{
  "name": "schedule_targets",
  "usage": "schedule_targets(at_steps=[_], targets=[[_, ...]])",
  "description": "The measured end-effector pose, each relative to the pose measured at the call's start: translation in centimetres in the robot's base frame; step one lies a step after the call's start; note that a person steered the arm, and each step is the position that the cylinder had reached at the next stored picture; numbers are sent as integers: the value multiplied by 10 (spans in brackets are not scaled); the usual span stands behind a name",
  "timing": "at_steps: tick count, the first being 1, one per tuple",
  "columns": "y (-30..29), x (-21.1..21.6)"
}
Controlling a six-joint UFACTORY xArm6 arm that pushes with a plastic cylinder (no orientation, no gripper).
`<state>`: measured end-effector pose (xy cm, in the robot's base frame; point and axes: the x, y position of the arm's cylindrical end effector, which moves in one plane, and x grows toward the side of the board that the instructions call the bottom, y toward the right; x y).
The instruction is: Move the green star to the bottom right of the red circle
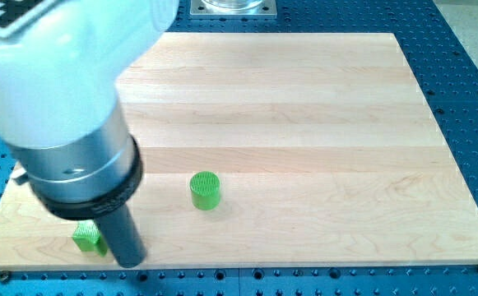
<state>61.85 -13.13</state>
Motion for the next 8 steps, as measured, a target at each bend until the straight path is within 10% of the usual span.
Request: schedule_targets(at_steps=[3,5,8], targets=[[-106,-17],[-113,-112],[-7,-73]])
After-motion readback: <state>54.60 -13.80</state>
